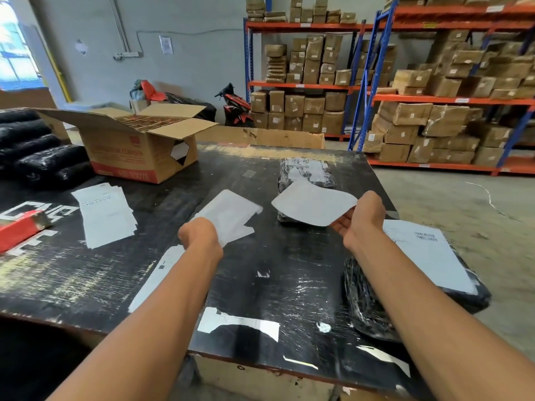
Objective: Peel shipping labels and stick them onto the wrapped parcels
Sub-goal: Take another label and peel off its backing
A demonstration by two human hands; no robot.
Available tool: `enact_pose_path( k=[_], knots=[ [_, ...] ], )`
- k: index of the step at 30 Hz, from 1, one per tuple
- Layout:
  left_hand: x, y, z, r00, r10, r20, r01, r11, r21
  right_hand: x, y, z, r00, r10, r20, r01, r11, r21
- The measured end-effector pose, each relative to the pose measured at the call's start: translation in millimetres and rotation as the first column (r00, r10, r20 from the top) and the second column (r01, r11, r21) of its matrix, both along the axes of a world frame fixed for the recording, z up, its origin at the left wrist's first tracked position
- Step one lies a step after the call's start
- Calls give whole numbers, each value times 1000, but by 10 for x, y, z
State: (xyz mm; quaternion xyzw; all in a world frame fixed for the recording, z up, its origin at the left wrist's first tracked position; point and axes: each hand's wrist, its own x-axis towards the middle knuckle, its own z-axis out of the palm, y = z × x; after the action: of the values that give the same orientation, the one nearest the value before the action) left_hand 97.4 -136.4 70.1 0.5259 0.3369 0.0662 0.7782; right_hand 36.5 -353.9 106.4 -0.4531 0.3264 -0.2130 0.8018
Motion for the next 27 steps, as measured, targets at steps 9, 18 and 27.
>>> enact_pose_path(
  k=[9,18,27],
  knots=[
    [71,30,-107,997,67,-38,-77,906,-416,104,123,-81,998,60,-3,-60,998,8],
    [666,211,-180,981,114,-159,-167,911,-376,566,356,-255,994,98,-56,-98,995,7],
    [1285,332,-365,980,63,-191,-95,982,-163,1161,600,-423,993,70,-97,-67,997,32]
  ],
)
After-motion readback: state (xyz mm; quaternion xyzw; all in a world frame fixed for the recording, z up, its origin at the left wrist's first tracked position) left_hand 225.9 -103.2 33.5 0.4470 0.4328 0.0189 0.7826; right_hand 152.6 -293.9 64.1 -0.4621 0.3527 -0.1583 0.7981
